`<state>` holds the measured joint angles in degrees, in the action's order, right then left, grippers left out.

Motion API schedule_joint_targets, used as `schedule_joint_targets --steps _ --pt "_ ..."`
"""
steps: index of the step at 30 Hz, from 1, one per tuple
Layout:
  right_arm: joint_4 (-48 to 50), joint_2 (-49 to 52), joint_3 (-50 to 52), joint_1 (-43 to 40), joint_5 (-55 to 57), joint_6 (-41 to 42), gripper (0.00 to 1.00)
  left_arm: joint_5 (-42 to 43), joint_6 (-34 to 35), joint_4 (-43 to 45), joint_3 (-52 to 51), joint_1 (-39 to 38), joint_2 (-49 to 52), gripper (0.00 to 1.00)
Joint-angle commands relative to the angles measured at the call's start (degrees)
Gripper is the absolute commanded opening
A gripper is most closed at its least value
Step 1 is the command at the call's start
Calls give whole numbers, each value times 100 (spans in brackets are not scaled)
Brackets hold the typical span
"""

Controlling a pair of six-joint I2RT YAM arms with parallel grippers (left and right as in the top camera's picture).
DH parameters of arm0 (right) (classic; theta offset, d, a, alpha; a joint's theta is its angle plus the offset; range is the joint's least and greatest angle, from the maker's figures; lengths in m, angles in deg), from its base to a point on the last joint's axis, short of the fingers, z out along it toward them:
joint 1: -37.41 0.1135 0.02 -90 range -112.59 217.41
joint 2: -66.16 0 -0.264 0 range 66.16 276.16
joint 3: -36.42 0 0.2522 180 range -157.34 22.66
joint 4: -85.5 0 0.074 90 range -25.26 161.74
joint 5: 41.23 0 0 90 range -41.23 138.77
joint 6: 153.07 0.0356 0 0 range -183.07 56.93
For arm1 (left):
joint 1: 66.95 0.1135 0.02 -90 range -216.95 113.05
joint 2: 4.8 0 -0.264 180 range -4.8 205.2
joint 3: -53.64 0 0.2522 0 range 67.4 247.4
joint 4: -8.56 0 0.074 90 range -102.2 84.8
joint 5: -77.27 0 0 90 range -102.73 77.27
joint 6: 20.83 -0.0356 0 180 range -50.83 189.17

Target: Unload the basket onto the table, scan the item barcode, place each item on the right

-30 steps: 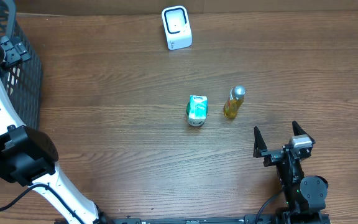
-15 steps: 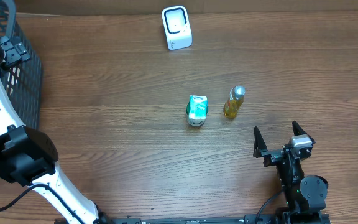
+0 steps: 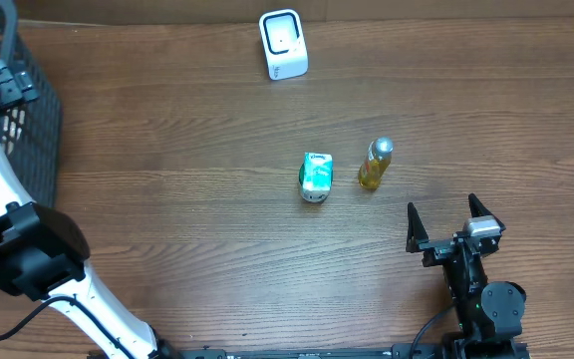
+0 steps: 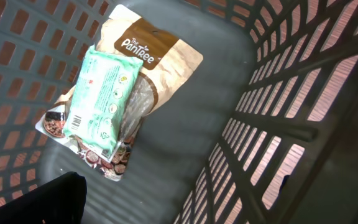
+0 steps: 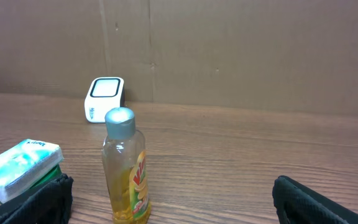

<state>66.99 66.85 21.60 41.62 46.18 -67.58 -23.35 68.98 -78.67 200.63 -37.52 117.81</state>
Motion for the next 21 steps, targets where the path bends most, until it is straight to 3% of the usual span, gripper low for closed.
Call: schedule_joint_targets --steps 1,4,11,17,21 --pt "11 -7 61 -7 -9 -4 100 874 -603 35 -11 625 212 100" --pt "11 -7 61 -7 -9 -4 100 2184 -938 33 -11 885 212 100" --pt "11 -7 61 -7 -9 -4 100 2599 -1032 -7 -11 949 210 99" --pt "11 -7 61 -7 -9 -4 100 2717 -1165 -63 -11 636 210 89" --pt "11 -7 61 -7 -9 -4 100 2664 -1209 -83 -11 448 210 67"
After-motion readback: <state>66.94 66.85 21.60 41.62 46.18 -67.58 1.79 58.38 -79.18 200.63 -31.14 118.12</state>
